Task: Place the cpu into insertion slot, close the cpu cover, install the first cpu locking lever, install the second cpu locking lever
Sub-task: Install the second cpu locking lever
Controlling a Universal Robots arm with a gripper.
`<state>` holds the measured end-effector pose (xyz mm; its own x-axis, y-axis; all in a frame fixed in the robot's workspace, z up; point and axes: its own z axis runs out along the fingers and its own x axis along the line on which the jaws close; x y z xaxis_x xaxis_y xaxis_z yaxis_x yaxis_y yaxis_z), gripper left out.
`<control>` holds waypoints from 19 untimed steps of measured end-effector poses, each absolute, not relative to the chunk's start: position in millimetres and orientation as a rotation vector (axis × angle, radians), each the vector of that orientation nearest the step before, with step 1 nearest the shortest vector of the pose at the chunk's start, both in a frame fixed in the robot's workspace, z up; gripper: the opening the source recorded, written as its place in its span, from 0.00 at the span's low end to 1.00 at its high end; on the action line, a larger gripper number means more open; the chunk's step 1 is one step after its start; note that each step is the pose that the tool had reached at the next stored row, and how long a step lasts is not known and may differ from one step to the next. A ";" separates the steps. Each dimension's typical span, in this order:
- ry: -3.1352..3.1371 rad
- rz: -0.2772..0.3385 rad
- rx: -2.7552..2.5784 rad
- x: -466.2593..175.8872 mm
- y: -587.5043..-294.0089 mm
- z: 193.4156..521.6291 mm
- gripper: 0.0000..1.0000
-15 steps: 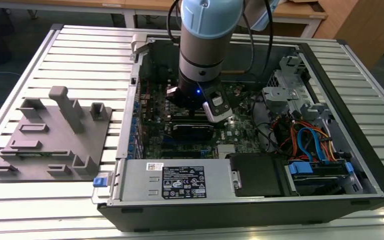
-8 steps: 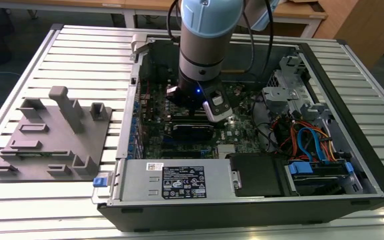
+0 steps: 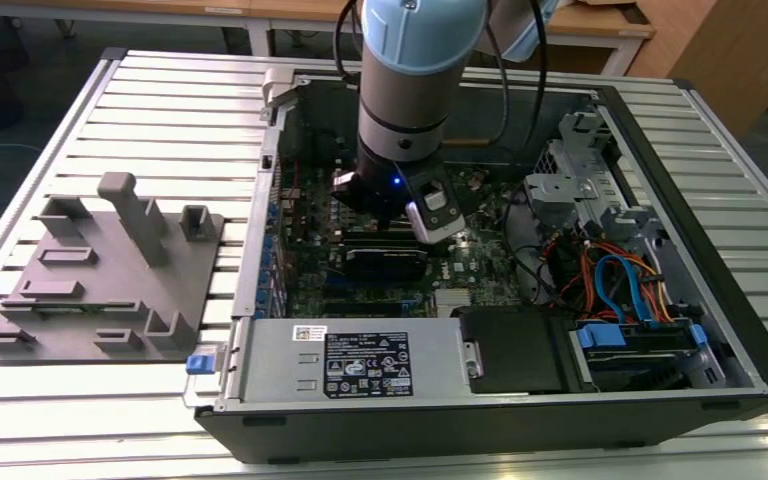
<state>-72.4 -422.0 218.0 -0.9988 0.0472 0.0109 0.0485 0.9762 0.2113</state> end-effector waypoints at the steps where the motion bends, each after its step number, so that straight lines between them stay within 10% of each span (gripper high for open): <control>1: -3.117 -0.339 -0.076 -72.4 -421.9 217.8 0.11; 19: -3.107 -0.380 -0.077 -76.9 -422.1 205.0 0.11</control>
